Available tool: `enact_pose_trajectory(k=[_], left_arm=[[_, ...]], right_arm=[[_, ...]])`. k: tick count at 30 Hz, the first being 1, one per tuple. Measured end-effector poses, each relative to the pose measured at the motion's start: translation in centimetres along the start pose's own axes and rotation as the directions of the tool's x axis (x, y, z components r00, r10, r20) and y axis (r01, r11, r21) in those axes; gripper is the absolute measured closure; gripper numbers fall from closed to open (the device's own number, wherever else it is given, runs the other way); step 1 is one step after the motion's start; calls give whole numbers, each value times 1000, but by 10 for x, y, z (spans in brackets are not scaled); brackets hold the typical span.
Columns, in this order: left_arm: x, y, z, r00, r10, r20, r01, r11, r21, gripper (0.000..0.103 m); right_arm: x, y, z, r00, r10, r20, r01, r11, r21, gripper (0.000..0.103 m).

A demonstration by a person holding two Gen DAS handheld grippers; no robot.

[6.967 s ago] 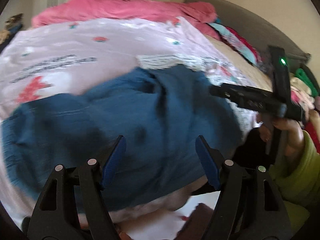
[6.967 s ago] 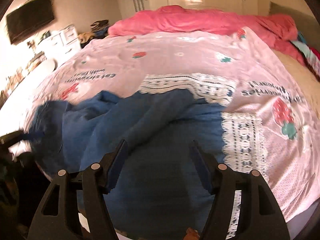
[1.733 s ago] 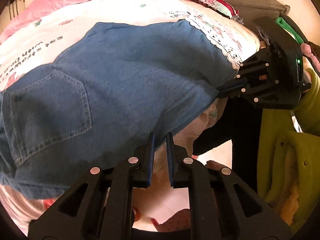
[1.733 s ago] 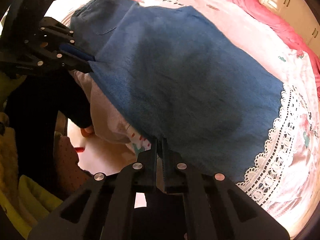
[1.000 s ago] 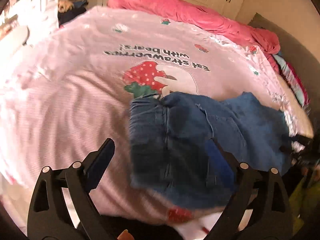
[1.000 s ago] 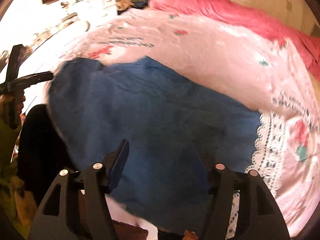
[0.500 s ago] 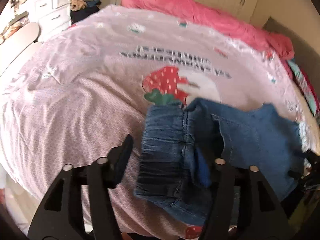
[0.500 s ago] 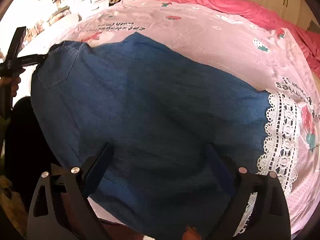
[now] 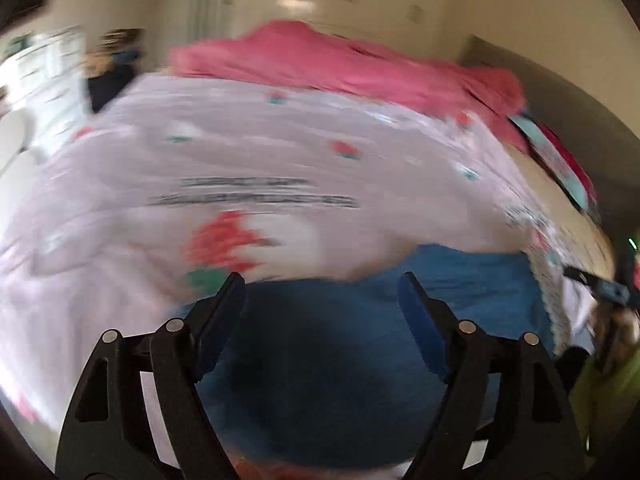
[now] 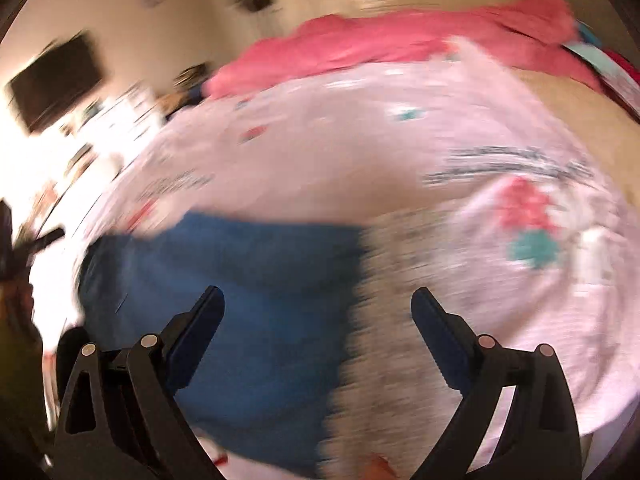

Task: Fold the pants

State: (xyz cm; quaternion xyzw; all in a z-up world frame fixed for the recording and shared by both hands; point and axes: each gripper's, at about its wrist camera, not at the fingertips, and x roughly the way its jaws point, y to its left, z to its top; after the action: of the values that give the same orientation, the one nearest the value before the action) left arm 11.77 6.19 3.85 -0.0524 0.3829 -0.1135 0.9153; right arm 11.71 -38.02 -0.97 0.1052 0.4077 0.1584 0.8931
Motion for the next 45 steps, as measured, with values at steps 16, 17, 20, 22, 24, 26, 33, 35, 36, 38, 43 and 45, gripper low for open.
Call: enact_pose_trajectory(k=[16, 17, 20, 22, 24, 26, 33, 35, 36, 38, 43, 45], left_arm=[[168, -66, 22, 931, -191, -311, 233, 967, 104, 46], [171, -63, 19, 923, -216, -319, 255, 963, 86, 52], [172, -59, 14, 902, -284, -327, 320, 945, 63, 66], [172, -57, 15, 893, -312, -325, 345, 938, 47, 66], [175, -54, 16, 874, -361, -324, 384, 924, 6, 64], [179, -56, 14, 857, -403, -322, 421, 907, -15, 58], [168, -72, 16, 879, -376, -293, 406, 913, 45, 98], [163, -77, 23, 899, -352, -259, 380, 922, 67, 98], [162, -81, 28, 910, -336, -241, 364, 928, 83, 98], [161, -90, 35, 934, -282, -218, 316, 939, 137, 98], [188, -91, 32, 963, -158, -220, 204, 958, 204, 96], [201, -87, 23, 964, -126, -233, 178, 960, 217, 92]], right_arm=[[70, -70, 32, 987, 110, -119, -93, 985, 144, 46], [69, -66, 31, 987, 111, -120, -95, 987, 128, 50], [66, -55, 28, 985, 129, -113, -120, 989, 83, 62], [68, -52, 25, 981, 157, -116, -148, 986, 82, 65], [73, -52, 25, 982, 137, -132, -127, 989, 78, 65], [75, -50, 26, 982, 133, -132, -124, 989, 78, 65], [55, -23, 25, 996, 52, -77, -56, 997, -51, 83], [43, -17, 32, 999, 29, -35, -32, 997, -76, 85], [39, -13, 37, 1000, 10, -19, -12, 995, -100, 85], [34, -3, 50, 999, -36, 5, 36, 984, -176, 85], [71, -9, 74, 994, -86, -68, 68, 970, -232, 85], [96, -16, 68, 985, -111, -132, 78, 968, -237, 84]])
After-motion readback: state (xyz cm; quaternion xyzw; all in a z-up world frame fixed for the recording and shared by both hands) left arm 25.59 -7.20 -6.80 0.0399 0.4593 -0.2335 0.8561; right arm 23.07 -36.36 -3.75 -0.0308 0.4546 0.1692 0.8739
